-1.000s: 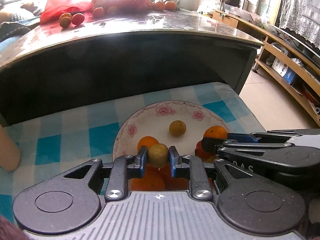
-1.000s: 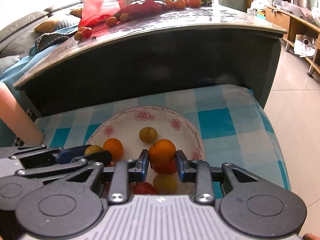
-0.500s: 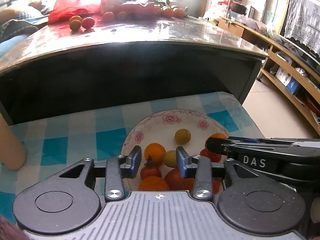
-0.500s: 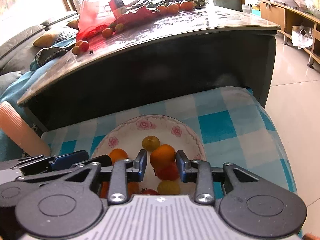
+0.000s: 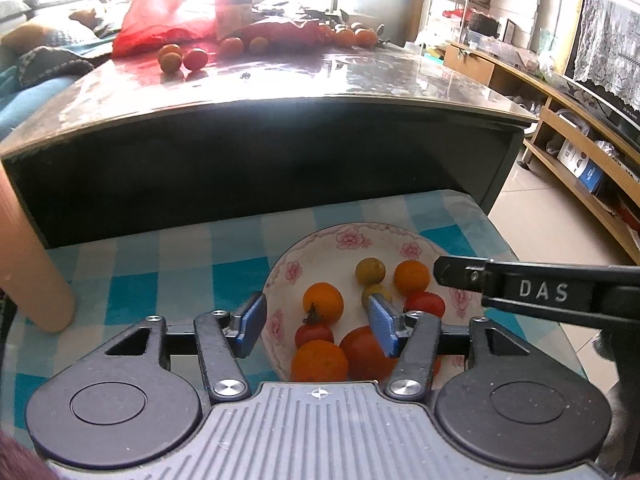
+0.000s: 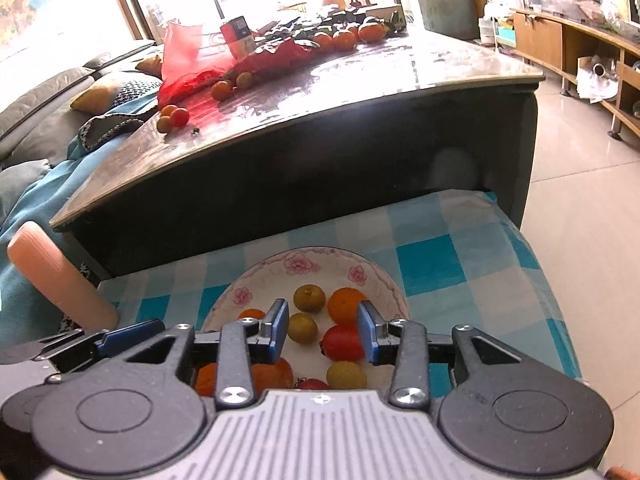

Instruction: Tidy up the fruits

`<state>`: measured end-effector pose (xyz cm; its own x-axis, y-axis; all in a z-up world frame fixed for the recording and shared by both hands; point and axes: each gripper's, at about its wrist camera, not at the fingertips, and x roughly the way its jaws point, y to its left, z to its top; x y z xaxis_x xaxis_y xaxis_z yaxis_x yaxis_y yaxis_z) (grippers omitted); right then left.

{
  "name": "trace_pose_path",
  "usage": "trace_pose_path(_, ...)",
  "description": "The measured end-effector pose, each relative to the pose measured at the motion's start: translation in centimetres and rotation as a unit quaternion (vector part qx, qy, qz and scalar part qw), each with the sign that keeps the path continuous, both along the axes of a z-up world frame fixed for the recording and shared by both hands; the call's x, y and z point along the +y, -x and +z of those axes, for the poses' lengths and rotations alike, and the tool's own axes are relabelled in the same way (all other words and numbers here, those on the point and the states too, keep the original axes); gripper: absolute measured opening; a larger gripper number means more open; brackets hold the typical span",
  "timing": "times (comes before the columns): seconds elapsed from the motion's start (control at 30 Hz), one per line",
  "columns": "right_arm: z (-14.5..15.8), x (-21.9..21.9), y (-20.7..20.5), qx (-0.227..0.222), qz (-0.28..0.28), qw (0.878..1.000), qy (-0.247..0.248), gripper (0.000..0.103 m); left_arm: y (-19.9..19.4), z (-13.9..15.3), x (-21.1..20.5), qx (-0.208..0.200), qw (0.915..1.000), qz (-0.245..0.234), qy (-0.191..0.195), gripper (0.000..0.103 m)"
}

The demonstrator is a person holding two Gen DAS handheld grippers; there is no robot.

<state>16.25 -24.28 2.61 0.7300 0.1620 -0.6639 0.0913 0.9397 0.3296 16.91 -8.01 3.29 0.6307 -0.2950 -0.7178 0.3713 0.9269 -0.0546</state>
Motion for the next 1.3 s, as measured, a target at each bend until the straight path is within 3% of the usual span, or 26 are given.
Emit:
trace_pose_path(0.33,0.4,0.6,4.3,0.017,-0.007,1.000,0.024,0.055,3.2,0.5,1.4,-0.006,0.9998,0.016,-0.012,0.081)
trace_pose_path(0.87,0.5,2.9,13.0,0.028,-0.002,1.000,0.012,0.061,10.0,0.7,3.4,-0.029,0.9975,0.034,-0.055,0.103)
trace_pose_path(1.3,0.3,4.0,16.4,0.028,-0.002,0.999,0.020,0.062,13.4,0.7,4.8,-0.027,0.9975,0.046,-0.045,0.103)
